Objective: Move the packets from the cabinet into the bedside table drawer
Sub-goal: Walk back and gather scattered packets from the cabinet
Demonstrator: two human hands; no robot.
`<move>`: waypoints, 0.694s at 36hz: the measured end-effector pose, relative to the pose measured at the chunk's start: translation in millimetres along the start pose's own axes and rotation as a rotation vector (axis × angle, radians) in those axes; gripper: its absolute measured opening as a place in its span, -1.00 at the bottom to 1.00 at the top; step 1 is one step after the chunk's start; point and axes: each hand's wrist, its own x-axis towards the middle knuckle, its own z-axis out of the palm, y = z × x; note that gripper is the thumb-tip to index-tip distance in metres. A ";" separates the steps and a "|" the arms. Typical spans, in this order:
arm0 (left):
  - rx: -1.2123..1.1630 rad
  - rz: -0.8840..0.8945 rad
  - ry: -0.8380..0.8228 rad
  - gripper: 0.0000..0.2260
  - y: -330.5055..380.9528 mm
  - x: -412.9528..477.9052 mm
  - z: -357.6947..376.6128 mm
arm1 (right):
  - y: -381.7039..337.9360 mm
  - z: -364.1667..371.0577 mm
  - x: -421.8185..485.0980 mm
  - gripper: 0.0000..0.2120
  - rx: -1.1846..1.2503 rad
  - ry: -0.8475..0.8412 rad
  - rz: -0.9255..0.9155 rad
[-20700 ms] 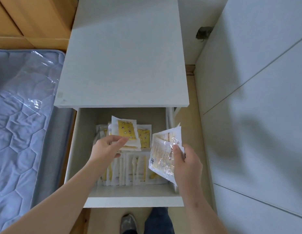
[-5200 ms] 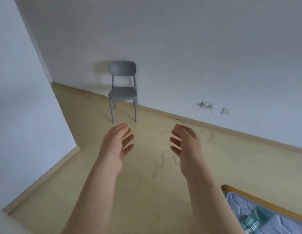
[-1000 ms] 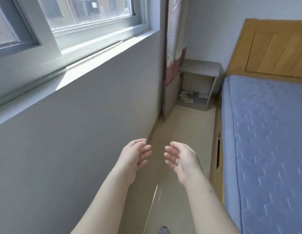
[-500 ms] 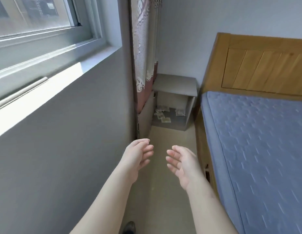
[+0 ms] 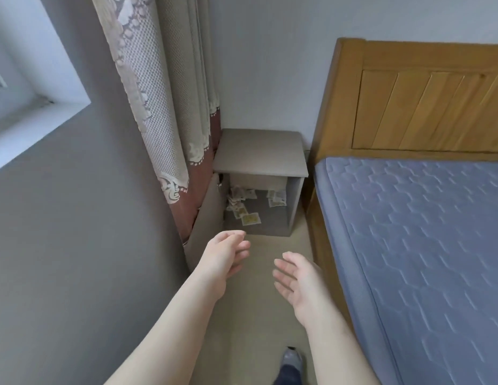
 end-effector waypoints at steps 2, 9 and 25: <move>-0.017 0.001 0.027 -0.90 11.8 39.2 17.8 | -24.5 5.3 42.5 -0.92 -0.029 -0.022 0.010; -0.051 -0.064 0.109 -0.93 52.0 142.7 67.4 | -108.2 15.8 164.7 -0.91 -0.170 -0.025 0.073; -0.059 -0.153 0.214 -0.91 104.0 377.5 79.4 | -189.6 99.3 380.0 -0.91 -0.236 -0.037 0.145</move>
